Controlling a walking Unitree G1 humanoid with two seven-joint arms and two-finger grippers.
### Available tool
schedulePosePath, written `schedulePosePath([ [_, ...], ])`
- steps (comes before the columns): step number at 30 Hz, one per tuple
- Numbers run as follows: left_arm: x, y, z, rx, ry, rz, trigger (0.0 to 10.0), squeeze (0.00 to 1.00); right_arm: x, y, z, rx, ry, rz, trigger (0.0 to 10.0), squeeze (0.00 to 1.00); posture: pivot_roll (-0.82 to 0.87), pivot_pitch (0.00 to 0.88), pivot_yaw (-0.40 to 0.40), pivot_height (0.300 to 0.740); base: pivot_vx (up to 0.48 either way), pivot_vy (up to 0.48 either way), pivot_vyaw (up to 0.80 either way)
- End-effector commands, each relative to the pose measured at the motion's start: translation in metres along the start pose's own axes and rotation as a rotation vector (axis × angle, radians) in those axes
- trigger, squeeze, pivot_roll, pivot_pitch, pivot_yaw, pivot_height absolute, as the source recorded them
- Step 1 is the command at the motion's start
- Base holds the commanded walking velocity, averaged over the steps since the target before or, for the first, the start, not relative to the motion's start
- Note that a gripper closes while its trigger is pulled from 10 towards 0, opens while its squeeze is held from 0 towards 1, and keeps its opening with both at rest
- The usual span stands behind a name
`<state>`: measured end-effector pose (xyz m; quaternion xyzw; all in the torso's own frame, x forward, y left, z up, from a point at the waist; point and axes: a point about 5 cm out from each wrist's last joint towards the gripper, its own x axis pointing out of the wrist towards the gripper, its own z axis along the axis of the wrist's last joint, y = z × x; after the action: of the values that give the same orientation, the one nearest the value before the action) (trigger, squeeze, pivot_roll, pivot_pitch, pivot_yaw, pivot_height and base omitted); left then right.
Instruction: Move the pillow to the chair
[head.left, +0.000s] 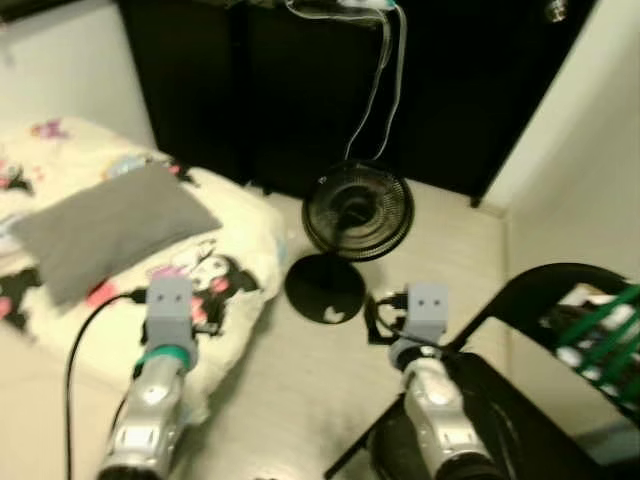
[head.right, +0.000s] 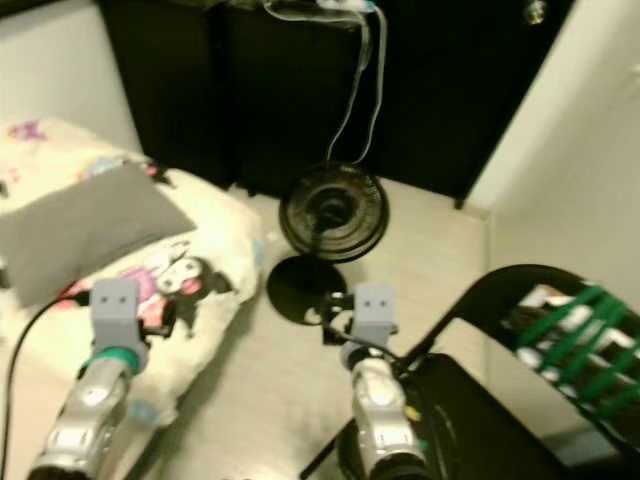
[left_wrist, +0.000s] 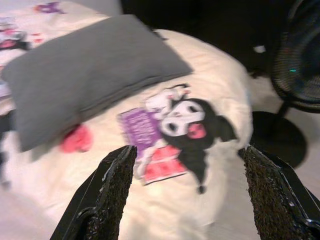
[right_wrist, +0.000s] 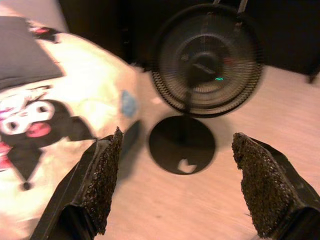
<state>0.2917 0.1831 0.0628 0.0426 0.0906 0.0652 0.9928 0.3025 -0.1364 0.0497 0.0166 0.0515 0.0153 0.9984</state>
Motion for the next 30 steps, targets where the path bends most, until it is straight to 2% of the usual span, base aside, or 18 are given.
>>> schedulePosePath([
  [1,-0.0015,-0.0047,-0.0050,0.009,0.025,-0.019,10.0,0.00,-0.0030,-0.0030,-0.0054,0.000,0.020,-0.014,10.0,0.00,0.10,0.000,0.017,0.740,0.000,0.000,0.80],
  [30,-0.0028,-0.0032,-0.0076,0.013,0.048,-0.029,10.0,0.00,-0.0053,-0.0046,-0.0116,0.004,0.049,-0.019,10.0,0.00,0.11,0.000,0.020,0.740,0.000,0.000,0.80],
])
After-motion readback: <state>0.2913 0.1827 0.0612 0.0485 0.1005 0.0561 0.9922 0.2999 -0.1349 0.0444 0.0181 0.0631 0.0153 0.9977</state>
